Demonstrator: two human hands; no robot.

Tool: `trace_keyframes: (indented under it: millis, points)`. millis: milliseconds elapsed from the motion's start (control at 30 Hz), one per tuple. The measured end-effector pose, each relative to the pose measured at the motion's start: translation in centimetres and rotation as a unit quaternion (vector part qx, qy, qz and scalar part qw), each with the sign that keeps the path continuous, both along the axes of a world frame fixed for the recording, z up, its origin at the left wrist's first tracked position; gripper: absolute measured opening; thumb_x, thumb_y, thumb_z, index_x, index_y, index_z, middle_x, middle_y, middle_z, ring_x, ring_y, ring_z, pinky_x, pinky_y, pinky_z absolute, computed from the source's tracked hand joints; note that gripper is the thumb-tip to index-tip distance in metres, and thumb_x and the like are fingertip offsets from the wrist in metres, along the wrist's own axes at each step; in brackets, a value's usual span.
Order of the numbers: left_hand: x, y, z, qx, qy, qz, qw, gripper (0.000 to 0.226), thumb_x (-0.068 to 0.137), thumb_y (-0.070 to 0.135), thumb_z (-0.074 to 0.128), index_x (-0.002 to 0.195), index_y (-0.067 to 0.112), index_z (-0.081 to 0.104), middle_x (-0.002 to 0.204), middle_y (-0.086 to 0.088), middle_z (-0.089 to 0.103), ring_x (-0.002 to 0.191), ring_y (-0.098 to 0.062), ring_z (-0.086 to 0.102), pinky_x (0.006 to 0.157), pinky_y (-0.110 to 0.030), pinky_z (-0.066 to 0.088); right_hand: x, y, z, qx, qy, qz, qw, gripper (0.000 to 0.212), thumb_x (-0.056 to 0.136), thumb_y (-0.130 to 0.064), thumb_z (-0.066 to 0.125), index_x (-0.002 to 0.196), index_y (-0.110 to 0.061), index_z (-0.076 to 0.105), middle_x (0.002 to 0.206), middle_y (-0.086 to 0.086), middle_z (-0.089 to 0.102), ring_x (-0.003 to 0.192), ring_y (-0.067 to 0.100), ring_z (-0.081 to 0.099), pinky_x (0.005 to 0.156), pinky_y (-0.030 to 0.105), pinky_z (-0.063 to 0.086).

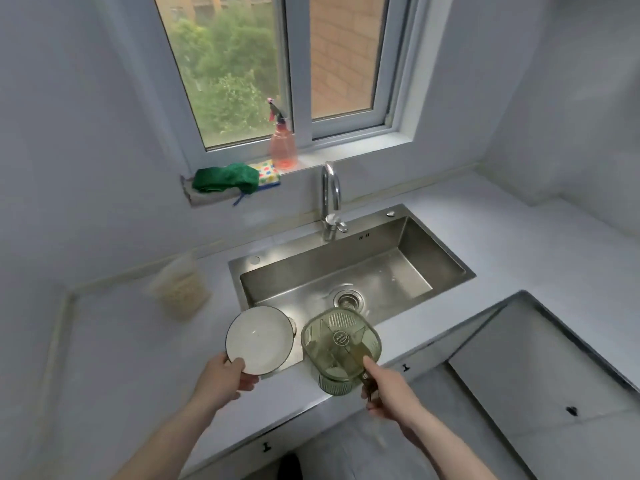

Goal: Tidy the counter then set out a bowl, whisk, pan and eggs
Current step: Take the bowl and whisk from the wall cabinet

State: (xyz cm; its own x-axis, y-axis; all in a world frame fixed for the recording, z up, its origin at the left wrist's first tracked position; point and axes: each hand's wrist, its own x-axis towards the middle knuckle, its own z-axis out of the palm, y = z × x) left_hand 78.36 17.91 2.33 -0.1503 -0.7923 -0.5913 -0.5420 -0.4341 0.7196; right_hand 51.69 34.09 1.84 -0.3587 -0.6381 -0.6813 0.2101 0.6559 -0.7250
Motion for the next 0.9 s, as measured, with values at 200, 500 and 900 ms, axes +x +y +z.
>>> trace_keyframes:
  millis: [200,500,900]
  points:
    - [-12.3,7.3,3.7,0.0,0.04,-0.122,0.992,0.014,0.098,0.013,0.044,0.105,0.012,0.056,0.079,-0.008,0.078,0.076,-0.025,0.073,0.07,-0.033,0.049,-7.3,11.9,2.2,-0.007,0.0,-0.138,0.99,0.048,0.095,-0.054,0.059,0.091,-0.007,0.068,0.068,0.007,0.067,0.056,0.021,0.056,0.056,0.031,0.052]
    - [-29.2,19.5,6.6,0.004,0.078,-0.34,0.937,0.018,0.09,0.01,0.046,0.1,0.002,0.059,0.072,-0.015,0.073,0.058,-0.022,0.062,0.055,-0.027,0.041,-13.4,32.1,4.9,-0.051,-0.003,-0.364,0.93,0.046,0.099,-0.048,0.056,0.081,-0.006,0.064,0.07,0.01,0.062,0.053,0.019,0.051,0.053,0.028,0.05]
    - [-47.6,36.8,6.7,0.007,0.039,-0.578,0.815,0.02,0.099,0.013,0.047,0.102,0.001,0.064,0.082,-0.014,0.078,0.068,-0.021,0.071,0.068,-0.034,0.051,-16.8,51.3,5.2,-0.09,-0.006,-0.613,0.785,0.034,0.099,-0.04,0.059,0.09,-0.007,0.059,0.072,0.009,0.06,0.055,0.017,0.048,0.051,0.026,0.047]
